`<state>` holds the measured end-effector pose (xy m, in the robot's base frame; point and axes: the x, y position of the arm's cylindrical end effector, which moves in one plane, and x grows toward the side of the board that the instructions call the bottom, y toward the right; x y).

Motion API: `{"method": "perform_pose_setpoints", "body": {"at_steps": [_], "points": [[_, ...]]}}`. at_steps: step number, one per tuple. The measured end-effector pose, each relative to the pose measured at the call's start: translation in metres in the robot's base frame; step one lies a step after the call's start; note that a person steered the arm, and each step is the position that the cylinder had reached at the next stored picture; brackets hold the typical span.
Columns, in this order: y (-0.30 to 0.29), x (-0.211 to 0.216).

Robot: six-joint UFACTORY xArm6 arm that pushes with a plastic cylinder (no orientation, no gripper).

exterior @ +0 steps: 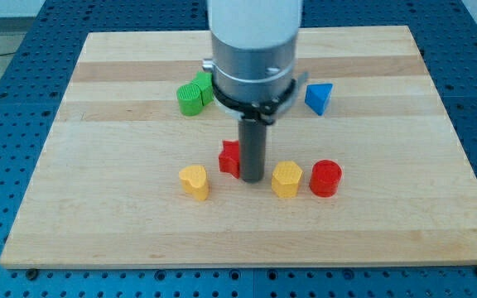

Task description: Push the red star to the bottom of the green circle

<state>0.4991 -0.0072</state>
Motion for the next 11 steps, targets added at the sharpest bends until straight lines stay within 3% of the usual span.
{"method": "perform_pose_setpoints", "body": {"at_steps": [2,4,6,7,8,9,11], "points": [[-0.094,-0.023],[-0.070,-0.051],[-0.027,-0.038],[-0.021,-0.053],[-0.033,-0.073],[-0.063,-0.074],[-0.062,-0.061]]}}
